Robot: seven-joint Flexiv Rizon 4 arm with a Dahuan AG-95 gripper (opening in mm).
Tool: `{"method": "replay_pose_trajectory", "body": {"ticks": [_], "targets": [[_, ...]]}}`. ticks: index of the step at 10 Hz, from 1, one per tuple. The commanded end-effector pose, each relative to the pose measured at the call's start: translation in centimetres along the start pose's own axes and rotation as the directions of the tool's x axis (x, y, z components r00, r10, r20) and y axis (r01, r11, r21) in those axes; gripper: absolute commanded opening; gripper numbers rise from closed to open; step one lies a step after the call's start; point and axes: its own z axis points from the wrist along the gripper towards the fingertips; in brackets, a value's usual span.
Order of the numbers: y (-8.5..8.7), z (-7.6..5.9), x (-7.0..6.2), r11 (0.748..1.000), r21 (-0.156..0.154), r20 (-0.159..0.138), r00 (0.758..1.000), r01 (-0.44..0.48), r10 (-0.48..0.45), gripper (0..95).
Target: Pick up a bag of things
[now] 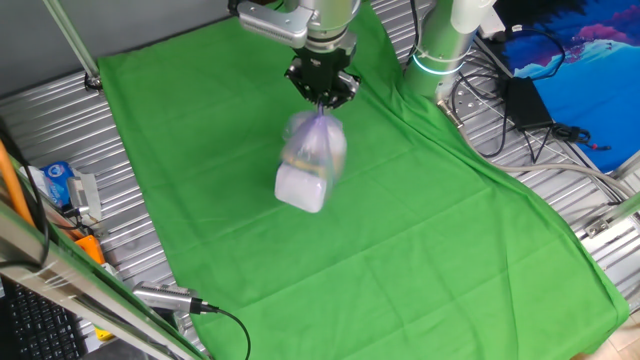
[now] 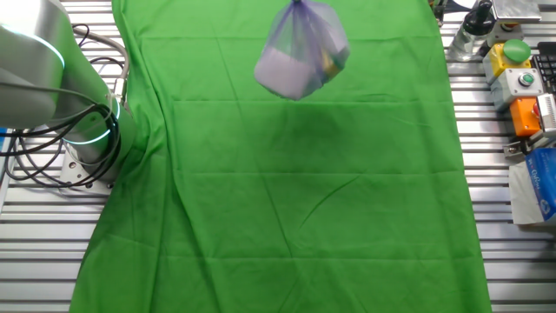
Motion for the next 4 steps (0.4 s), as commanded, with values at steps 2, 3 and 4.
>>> {"method": "replay_pose_trajectory", "body": {"ticks": [2,3,4], "targets": [[0.01,-0.01,0.01,1.000,0.003,-0.002,1.000,-0.022,0.022,0.0],[0.01,-0.01,0.01,1.000,0.003,-0.002,1.000,-0.022,0.022,0.0],[0.01,-0.01,0.02,1.000,0.003,-0.003,1.000,-0.021,0.021,0.0]]}}
